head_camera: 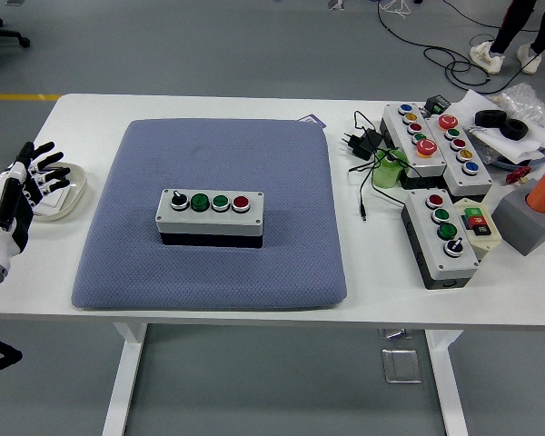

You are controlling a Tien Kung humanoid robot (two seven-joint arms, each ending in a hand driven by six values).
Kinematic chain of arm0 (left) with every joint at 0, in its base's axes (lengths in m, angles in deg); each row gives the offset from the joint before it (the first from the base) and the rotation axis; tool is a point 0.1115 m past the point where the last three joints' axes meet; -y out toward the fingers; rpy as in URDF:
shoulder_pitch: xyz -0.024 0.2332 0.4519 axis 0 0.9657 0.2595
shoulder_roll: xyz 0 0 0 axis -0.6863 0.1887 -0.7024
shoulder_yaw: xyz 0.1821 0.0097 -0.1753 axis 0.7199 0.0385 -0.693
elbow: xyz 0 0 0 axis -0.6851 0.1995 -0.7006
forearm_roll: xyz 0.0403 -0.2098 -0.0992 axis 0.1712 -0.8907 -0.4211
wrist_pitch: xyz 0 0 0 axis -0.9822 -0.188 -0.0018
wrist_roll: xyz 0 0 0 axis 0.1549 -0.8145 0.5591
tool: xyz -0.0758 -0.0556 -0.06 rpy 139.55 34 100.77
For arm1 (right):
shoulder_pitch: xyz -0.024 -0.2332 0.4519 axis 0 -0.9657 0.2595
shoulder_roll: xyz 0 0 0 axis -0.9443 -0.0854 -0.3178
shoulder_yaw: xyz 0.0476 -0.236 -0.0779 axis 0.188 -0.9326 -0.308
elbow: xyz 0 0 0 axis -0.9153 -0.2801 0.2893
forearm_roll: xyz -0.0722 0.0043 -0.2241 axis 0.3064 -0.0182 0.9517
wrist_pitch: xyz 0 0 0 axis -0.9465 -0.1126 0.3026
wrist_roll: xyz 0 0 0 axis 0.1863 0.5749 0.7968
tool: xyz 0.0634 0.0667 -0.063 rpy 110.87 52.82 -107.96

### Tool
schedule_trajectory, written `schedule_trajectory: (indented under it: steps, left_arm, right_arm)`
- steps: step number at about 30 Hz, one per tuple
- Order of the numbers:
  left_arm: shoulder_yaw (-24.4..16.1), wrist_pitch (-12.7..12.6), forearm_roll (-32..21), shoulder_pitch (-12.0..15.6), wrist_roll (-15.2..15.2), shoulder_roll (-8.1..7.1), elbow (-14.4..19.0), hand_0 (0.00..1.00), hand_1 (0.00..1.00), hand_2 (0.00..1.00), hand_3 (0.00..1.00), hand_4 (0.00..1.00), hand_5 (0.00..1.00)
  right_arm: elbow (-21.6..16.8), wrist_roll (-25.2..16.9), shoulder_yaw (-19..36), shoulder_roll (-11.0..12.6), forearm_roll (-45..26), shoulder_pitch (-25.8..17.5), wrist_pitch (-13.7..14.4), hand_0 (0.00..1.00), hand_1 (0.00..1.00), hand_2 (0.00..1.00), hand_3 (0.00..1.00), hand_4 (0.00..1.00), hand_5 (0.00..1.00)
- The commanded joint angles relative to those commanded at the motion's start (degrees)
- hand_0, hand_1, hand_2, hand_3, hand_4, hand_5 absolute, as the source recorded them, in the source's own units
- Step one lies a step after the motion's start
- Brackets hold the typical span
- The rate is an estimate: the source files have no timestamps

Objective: Pick up the button,place it on the desk,press the button,press the button

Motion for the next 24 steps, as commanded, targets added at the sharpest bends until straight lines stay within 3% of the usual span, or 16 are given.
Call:
schedule_trajectory:
  steps: [24]
  left_arm:
    - [0.82, 0.19, -0.15, 0.52, -0.23, 0.67, -0.04, 0.675, 0.754, 0.828, 0.838, 0.685, 0.998]
  right_arm:
    - [0.00, -0.19, -0.79, -0.22, -0.63, -0.06, 0.09, 0.627, 0.477, 0.539, 0.582, 0.279, 0.022]
